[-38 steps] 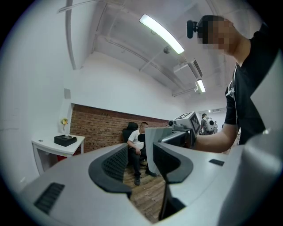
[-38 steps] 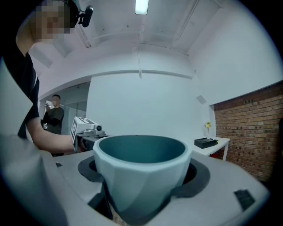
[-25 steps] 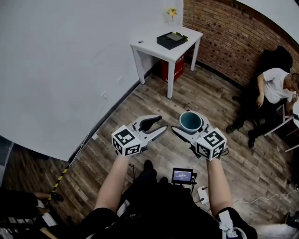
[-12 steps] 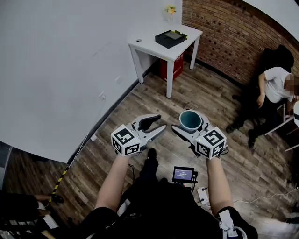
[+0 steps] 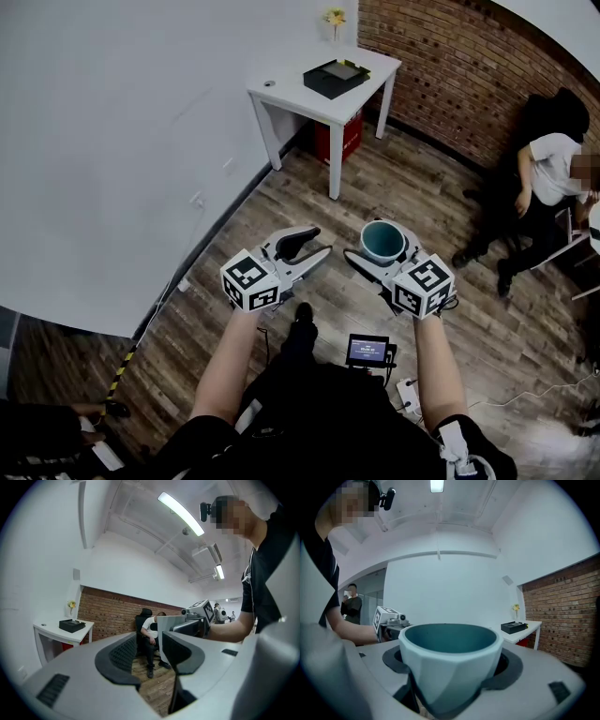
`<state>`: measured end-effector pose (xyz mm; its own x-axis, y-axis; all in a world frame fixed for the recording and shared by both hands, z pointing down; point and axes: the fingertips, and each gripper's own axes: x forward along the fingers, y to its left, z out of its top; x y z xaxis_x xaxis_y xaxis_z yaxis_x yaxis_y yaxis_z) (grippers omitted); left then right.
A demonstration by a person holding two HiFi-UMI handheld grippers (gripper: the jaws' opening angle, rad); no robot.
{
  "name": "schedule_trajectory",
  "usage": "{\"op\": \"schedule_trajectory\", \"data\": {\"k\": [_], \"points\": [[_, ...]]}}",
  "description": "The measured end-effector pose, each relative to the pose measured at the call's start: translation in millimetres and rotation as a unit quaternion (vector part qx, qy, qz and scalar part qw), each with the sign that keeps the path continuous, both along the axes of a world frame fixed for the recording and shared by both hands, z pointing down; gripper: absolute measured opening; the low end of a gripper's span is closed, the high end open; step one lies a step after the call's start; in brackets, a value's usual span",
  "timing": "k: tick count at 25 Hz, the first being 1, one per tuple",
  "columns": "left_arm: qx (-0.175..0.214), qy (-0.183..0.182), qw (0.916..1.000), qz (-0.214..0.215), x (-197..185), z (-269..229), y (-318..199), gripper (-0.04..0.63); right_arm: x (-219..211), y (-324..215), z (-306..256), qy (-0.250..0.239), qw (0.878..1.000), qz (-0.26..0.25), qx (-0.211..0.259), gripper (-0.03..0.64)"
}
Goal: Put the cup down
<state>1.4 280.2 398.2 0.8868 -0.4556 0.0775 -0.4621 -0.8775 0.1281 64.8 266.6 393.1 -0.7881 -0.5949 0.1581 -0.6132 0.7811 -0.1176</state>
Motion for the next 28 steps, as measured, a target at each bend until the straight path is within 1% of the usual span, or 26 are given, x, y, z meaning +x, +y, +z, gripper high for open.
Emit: {"op": "schedule_trajectory", "data": {"k": [6,12,19,24,28], "points": [[-0.011,0.002,0.9999,0.004,-2.2,10.5,-33.6,0.173,2.2,-34.1,9.4,-0.002,1.0,0.01,-0.011,0.41],[-0.023,0.002,0.9996,0.014,-11.2,17.8,-72.8,0.173,-9.2,-73.2,13.3,-0.002,1.0,0.015,-0.02,0.41],[-0.023,0.008,0.9994,0.024,-21.0,14.4,-127.1,0.173,-19.8,-124.4,11.3,0.001,0.999,0.026,-0.024,0.41],[-0.026,0.019,0.9989,0.035,-33.7,13.5,-163.0,0.173,-31.3,-160.3,11.4,0.003,0.999,0.035,-0.028,0.41],[-0.028,0.018,0.9984,0.045,-44.3,13.9,-190.0,0.173,-42.3,-188.6,9.6,0.004,0.999,0.042,-0.031,0.41]]}}
